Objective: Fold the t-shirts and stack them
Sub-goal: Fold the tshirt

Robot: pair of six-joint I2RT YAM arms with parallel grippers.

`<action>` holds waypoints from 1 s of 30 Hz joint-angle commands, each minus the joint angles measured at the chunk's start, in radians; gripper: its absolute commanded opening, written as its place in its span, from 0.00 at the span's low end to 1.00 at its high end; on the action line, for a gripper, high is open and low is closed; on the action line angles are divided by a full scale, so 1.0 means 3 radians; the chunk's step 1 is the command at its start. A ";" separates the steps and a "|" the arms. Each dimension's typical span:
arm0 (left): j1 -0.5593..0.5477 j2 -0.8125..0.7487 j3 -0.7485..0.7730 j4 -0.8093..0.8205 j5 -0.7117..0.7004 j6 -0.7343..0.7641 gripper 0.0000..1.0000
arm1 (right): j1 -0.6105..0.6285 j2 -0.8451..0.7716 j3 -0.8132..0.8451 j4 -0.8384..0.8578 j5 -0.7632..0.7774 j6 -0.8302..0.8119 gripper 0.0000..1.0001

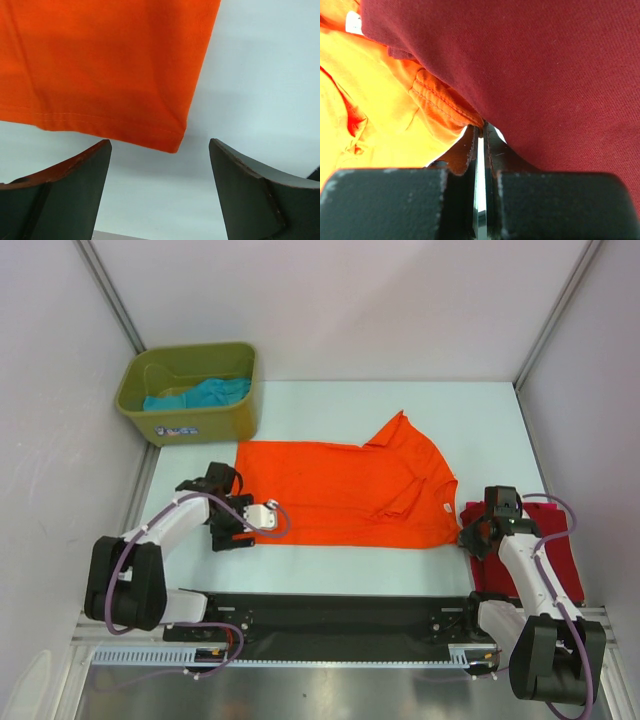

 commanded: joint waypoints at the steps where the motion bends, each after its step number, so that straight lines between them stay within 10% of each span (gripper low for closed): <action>1: -0.0015 -0.0081 -0.0224 0.0553 -0.0205 -0.0019 0.85 | -0.0023 -0.0053 -0.0001 0.0024 0.0005 -0.0005 0.00; 5: -0.0015 -0.0050 -0.0460 0.1013 -0.0302 -0.0095 0.70 | -0.0023 -0.0099 0.0019 -0.0022 0.0020 0.0005 0.00; 11: -0.0010 -0.0146 -0.0476 0.0769 -0.0210 -0.0478 0.00 | -0.0033 -0.0242 0.0151 -0.0262 0.0021 0.0020 0.00; 19: 0.0332 -0.0576 0.0072 -0.0677 0.0276 -0.0336 0.00 | -0.0079 -0.0543 0.0377 -0.0860 -0.0051 0.0148 0.00; 30: 0.0337 -0.0668 -0.0184 -0.1067 0.0138 -0.0193 0.00 | -0.0094 -0.0692 0.0408 -0.1274 -0.0020 0.0148 0.00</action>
